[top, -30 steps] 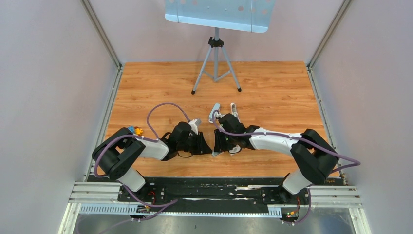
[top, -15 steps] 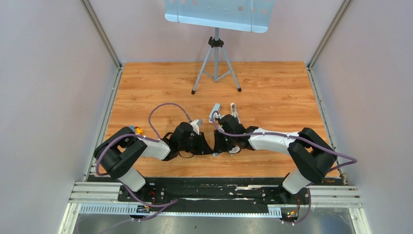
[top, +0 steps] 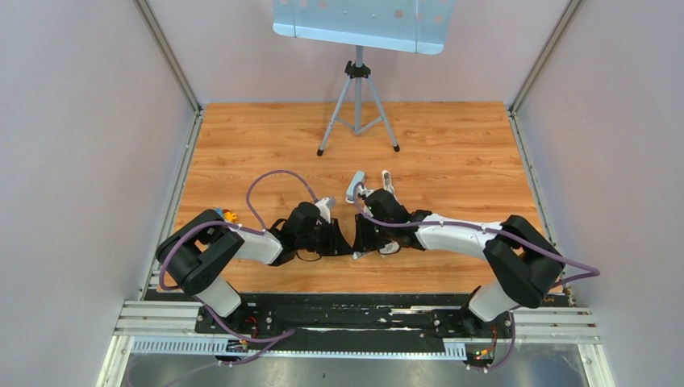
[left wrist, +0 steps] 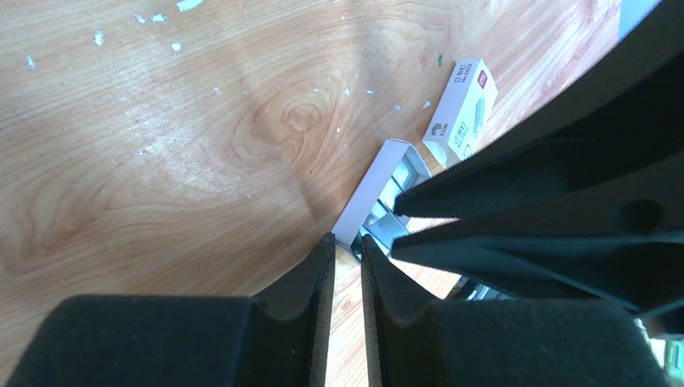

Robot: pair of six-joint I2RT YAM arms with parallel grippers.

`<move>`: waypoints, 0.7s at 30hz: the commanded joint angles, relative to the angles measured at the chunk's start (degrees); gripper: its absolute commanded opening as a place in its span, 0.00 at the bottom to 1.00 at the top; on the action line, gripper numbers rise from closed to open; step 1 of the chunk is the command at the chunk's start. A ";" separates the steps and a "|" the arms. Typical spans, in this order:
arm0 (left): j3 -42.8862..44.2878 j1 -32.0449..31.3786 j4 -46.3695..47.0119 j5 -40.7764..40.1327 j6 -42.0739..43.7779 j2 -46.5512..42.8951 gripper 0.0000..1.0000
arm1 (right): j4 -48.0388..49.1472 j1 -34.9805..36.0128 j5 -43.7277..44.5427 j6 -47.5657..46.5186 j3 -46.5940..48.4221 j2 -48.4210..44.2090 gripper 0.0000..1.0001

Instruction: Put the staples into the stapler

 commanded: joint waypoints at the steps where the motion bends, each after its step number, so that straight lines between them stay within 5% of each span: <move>1: 0.69 -0.65 -0.09 -1.72 0.69 0.96 0.19 | 1.01 0.94 -1.77 1.17 -0.72 -3.53 0.27; 21: 0.35 -0.83 -0.80 -2.41 0.69 -0.28 0.20 | -12.95 7.01 16.36 -3.55 6.86 0.17 0.27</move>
